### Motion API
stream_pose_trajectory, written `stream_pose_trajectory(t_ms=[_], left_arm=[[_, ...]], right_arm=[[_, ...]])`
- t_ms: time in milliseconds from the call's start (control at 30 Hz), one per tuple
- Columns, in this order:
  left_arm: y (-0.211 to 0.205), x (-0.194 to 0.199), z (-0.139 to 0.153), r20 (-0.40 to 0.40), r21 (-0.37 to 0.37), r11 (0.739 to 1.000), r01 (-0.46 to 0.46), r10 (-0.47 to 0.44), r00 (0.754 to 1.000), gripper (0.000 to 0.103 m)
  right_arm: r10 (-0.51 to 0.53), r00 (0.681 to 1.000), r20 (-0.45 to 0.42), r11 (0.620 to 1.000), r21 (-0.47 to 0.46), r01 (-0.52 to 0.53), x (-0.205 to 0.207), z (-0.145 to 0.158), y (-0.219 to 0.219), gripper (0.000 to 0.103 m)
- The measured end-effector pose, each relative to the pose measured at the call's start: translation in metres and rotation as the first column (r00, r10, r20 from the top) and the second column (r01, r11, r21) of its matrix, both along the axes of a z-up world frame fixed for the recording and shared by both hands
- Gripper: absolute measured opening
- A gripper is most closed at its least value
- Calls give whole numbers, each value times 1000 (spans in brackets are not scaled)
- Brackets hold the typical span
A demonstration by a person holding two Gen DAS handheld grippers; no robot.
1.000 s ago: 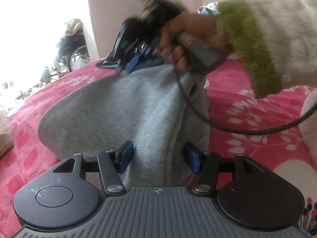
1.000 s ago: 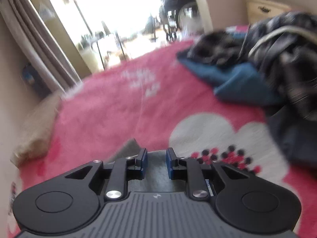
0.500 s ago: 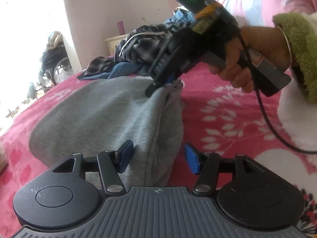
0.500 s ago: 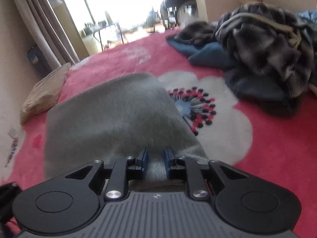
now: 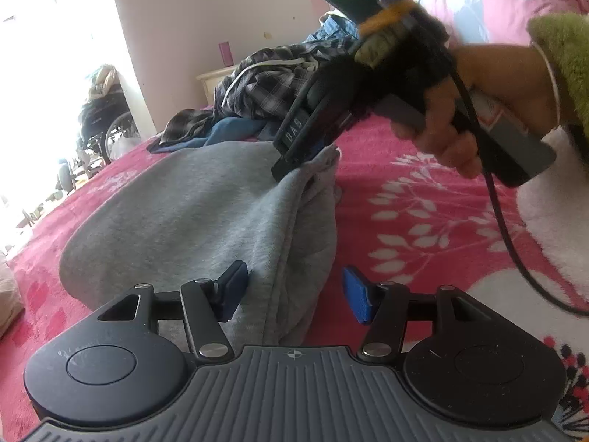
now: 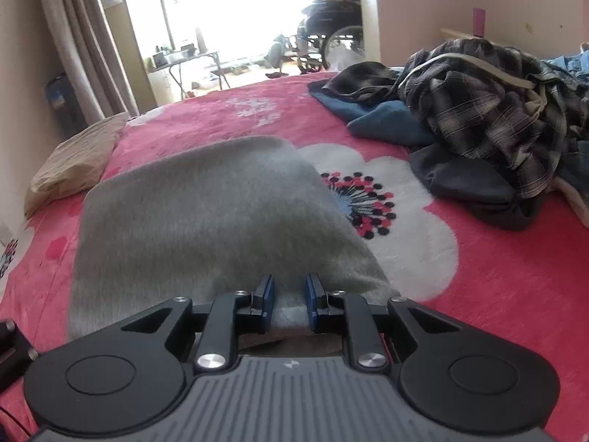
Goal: Fold clothes
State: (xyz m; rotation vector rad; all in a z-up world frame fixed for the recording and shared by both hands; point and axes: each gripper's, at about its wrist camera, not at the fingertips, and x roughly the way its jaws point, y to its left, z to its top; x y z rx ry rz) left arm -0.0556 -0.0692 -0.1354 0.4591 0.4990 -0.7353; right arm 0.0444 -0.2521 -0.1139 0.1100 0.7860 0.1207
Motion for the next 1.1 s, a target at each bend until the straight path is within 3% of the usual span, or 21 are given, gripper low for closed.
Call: stream_pose_trajectory(t_ms=[67,200,367,467,600,767,867,1000,1100], left_arm=[[1,-2,3,3,2,1000,-2,2,1000,57],[9,-8,8,10,-11,1000,-12,12,1000,57],[12,-17,14,46,-1,1000,-9,9,999,57],[12,-20,20,72,0,1000,-9,9,997,57],[2,-12,14,109,65,997,-35,28,994,57],[-6,-3,1,107,118,992,-44,31,994,57],[-5,-1,2,101,115,992,-47,35,994,57],[-3,-1,4,95,105,993,-51,41,995,57],[-4,1,4,111,112,991,-73,60,992,57]], right_arm=[[-28,1000,2,1000,7,28,-4,4,-2,18],[-159,987,29,975,165,152,-32,22,-29,19],[-319,945,-71,879,352,323,-53,17,-74,21],[-259,957,-130,860,419,290,-56,12,-80,21],[-84,971,-223,912,376,165,-49,0,-53,21],[-19,955,-296,923,362,130,-27,-28,-28,13],[-10,959,-283,923,366,117,-21,-28,-20,8],[-31,963,-269,875,458,156,-25,-28,-29,4],[-38,967,-253,814,553,177,-28,-29,-39,4]])
